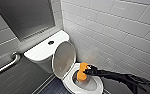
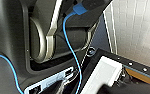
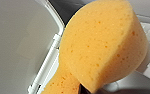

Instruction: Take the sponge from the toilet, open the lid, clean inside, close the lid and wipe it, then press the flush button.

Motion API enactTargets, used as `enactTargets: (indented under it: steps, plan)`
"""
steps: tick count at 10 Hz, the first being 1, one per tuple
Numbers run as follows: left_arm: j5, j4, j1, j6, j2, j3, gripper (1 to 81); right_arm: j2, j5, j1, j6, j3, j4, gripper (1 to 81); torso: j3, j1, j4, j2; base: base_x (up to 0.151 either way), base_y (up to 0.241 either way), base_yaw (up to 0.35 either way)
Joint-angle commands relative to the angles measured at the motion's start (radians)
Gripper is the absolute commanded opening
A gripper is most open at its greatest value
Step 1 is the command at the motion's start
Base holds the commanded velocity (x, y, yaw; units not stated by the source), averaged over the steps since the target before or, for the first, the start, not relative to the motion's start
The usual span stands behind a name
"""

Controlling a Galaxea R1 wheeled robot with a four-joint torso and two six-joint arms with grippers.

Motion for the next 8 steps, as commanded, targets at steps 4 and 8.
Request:
enactTargets:
  steps: [4, 8]
  plan:
    - [0.049, 0.006, 0.037, 0.022, -0.082, 0.135, 81.1, -0.043, 0.003, 0.105, 0.008, 0.024, 0.002, 1.0, 0.0, 0.0, 0.0, 0.0, 0.0, 0.0, 0.0]
    - [0.039, 0.006, 0.037, 0.034, -0.076, 0.13, 81.1, -0.233, 0.02, 0.044, 0.011, 0.251, 0.007, 1.0, 0.0, 0.0, 0.0, 0.0, 0.0, 0.0, 0.0]
